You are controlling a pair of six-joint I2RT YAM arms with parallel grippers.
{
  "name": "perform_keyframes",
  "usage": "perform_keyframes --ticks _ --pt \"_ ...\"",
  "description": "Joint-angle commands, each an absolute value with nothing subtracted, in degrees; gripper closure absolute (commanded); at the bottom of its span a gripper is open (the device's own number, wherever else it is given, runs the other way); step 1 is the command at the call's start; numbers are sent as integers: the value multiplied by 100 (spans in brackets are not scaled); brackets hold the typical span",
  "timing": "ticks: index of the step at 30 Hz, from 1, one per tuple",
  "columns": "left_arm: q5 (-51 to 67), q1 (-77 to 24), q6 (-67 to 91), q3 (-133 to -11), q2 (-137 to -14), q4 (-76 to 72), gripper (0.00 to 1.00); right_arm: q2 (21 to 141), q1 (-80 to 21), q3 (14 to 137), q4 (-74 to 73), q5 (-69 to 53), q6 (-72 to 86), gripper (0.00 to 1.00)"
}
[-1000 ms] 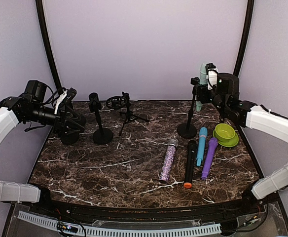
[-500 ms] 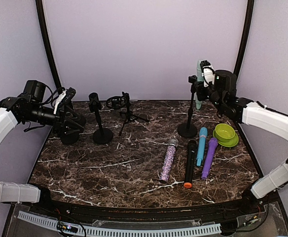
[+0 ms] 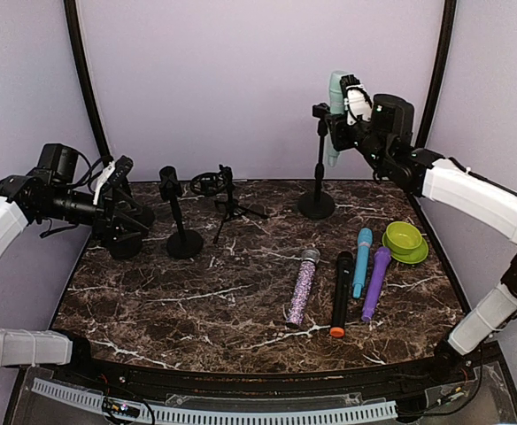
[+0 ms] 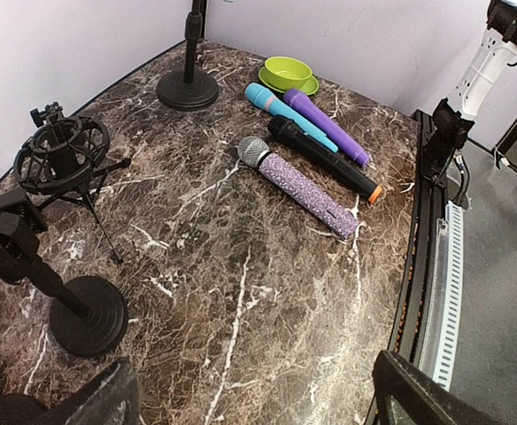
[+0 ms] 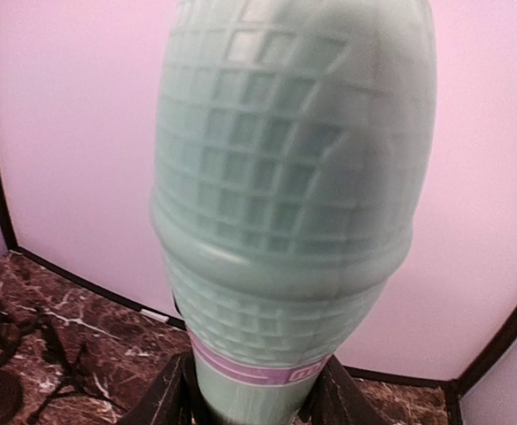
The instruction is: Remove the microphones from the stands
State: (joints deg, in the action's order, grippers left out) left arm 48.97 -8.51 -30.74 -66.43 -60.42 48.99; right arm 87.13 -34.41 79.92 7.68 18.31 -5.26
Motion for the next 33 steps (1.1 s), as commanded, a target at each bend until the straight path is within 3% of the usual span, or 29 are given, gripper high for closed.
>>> perform_keyframes --ticks 1,14,25,33 --pt "4993 -822 -3065 -6776 -5894 5014 6 8631 -4044 8363 1379 1431 -385 78" --pt "5591 -823 -3469 -6627 -5568 5188 2 8903 -5411 8253 1209 -118 80 80" --pt "6499 -827 -3899 -6468 -5727 4870 1 9088 -6011 7656 2128 -1065 -114 81" --pt "6913 -1091 -4111 -6862 -6268 4388 1 9225 -6135 7292 2202 -1495 -451 71"
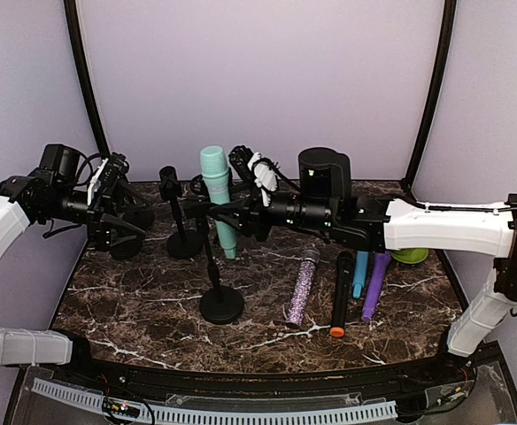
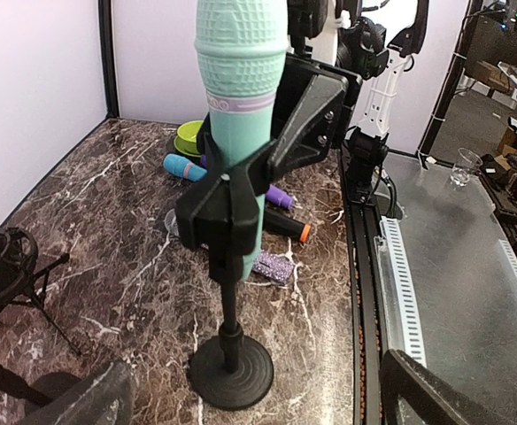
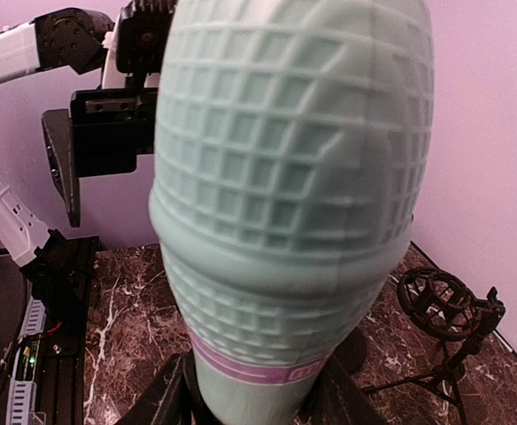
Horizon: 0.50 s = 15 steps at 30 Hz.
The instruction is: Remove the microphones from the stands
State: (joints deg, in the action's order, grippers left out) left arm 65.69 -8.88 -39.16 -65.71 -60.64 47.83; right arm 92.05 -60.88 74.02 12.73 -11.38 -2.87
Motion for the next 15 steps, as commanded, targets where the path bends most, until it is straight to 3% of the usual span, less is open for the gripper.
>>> perform_keyframes --ticks 1,10,15 --pt "6804 -1257 -4187 -6944 -6346 4355 1 9236 -6135 7256 2199 -1548 -466 67" --pt "6164 -2172 -4617 -7914 -7345 4590 3 9177 -6135 7176 2010 -1731 -366 26" --pt "6098 -2425 -4733 -8200 -7652 4808 7 9170 -6126 7348 1837 -1883 -313 24"
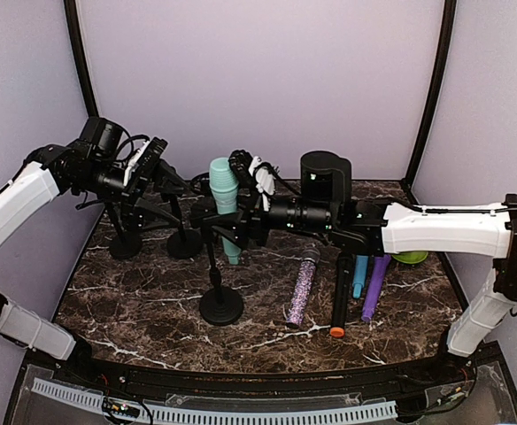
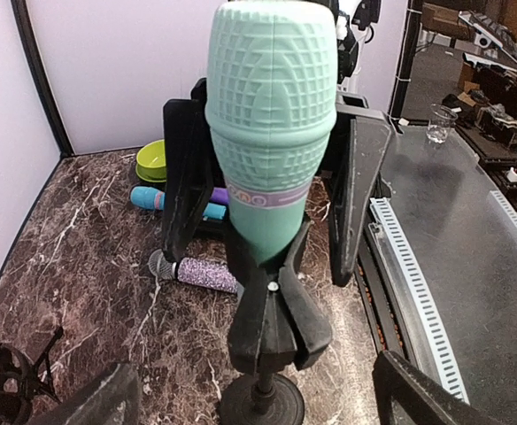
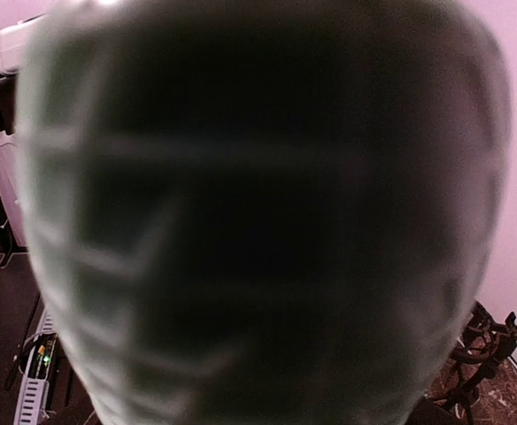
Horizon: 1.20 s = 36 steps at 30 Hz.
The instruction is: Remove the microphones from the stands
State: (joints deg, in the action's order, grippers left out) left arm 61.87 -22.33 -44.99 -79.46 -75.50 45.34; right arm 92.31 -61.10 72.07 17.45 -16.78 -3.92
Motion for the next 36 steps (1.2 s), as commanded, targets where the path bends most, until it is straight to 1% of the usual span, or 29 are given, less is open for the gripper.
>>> perform_keyframes --ticks 1,6,11,13,16,23,25,28,30,31,33,34,36 --pt "6060 -2500 -4753 -8209 -7678 4815 8 9173 -6126 7395 1807 -1907 -297 26" --pt "5940 -2679 -4788 -8144 -7717 4775 12 8907 -6126 7380 1832 -1999 -172 30" --pt "5679 -2846 -4694 -8096 -7706 4612 16 8800 -6117 7410 1825 -1975 -101 37" --pt "5545 -2899 -4583 -8106 -7729 4527 19 8783 -6107 7445 1783 -1948 -105 42" --pt "5474 -2933 -4527 -8098 -7728 4472 23 8772 -6091 7488 1737 -1909 -136 52" --pt "5487 -2960 -4508 -8095 -7725 4479 36 8789 -6082 7557 1653 -1865 -170 71" --pt "5498 -2961 -4514 -8089 -7726 4482 41 8789 -6082 7622 1665 -1823 -192 76" --pt "5452 -2968 -4523 -8094 -7747 4473 54 8776 -6078 7806 1633 -1795 -251 79" --pt "5392 -2966 -4524 -8105 -7752 4453 66 8764 -6082 7949 1595 -1764 -307 80" --pt "5355 -2971 -4526 -8116 -7741 4448 76 8749 -6082 8010 1573 -1730 -339 80" --pt "5275 -2972 -4522 -8139 -7735 4431 87 8718 -6082 8165 1517 -1692 -404 82" --pt "5221 -2975 -4523 -8148 -7735 4430 91 8692 -6074 8247 1485 -1677 -419 82" --pt "5149 -2976 -4552 -8165 -7730 4446 93 8660 -6073 8392 1473 -1674 -407 82"
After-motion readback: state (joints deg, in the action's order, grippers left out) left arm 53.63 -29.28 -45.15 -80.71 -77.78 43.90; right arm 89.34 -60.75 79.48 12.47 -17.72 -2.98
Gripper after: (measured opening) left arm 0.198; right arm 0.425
